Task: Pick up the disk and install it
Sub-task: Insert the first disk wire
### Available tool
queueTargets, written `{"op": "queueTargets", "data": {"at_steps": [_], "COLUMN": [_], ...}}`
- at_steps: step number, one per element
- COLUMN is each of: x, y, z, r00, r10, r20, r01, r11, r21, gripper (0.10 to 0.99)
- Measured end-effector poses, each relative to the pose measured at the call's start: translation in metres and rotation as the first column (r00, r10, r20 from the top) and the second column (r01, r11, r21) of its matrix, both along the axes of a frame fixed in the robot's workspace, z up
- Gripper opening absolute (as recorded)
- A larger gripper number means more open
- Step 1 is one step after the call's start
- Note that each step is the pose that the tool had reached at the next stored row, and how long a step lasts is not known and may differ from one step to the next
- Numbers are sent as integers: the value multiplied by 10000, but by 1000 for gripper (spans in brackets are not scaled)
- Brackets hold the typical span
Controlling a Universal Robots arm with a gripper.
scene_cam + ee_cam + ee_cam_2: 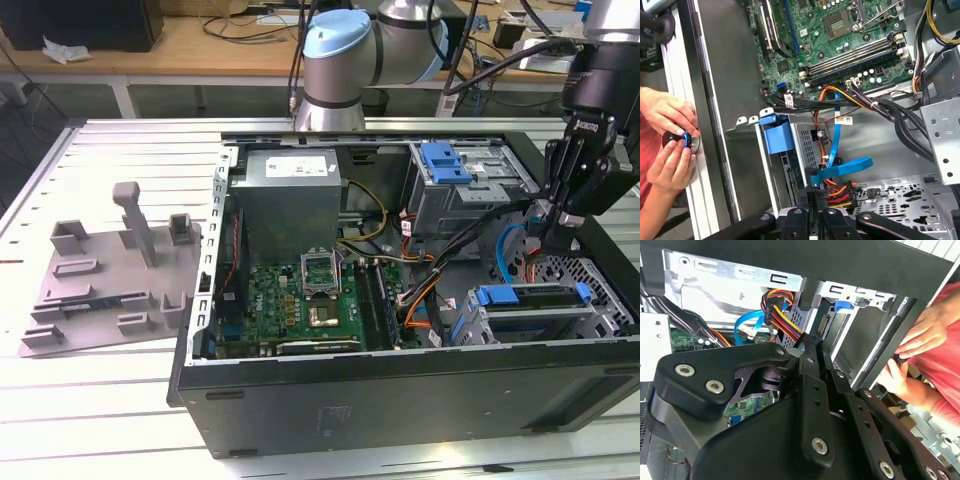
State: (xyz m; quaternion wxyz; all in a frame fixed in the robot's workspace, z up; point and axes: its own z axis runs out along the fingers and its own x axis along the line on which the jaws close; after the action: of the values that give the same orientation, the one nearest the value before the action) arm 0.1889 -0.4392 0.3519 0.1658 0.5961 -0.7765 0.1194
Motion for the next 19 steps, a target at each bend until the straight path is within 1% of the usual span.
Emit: {"op": "queueTargets", "data": {"at_steps": [3,4,6,8,9,10,13,14,15,16,17,19], "x": [-10,-15,-22,-32,-35,-39,-46,-49,-51,-53,-54,-56], "y": [-25,-37,-54,-78,-86,-100,-137,-157,-171,-198,-213,-272], "z": [16,22,30,42,44,47,48,49,48,49,49,49], "r00": [10000,9999,9999,9998,9997,9996,9995,9995,9994,9994,9994,9993], "r10": [-1,-1,-2,-6,-7,-9,-15,-18,-20,-24,-27,-34], "r20": [75,108,155,221,242,271,314,328,335,346,351,367], "r01": [0,-2,-3,-5,-6,-8,-11,-12,-13,-14,-14,-17], "r11": [9999,9998,9995,9989,9987,9982,9967,9958,9952,9940,9933,9903], "r21": [140,215,322,462,515,602,817,918,982,1093,1154,1388], "gripper": [169,169,169,169,169,169,169,169,169,169,169,169]}}
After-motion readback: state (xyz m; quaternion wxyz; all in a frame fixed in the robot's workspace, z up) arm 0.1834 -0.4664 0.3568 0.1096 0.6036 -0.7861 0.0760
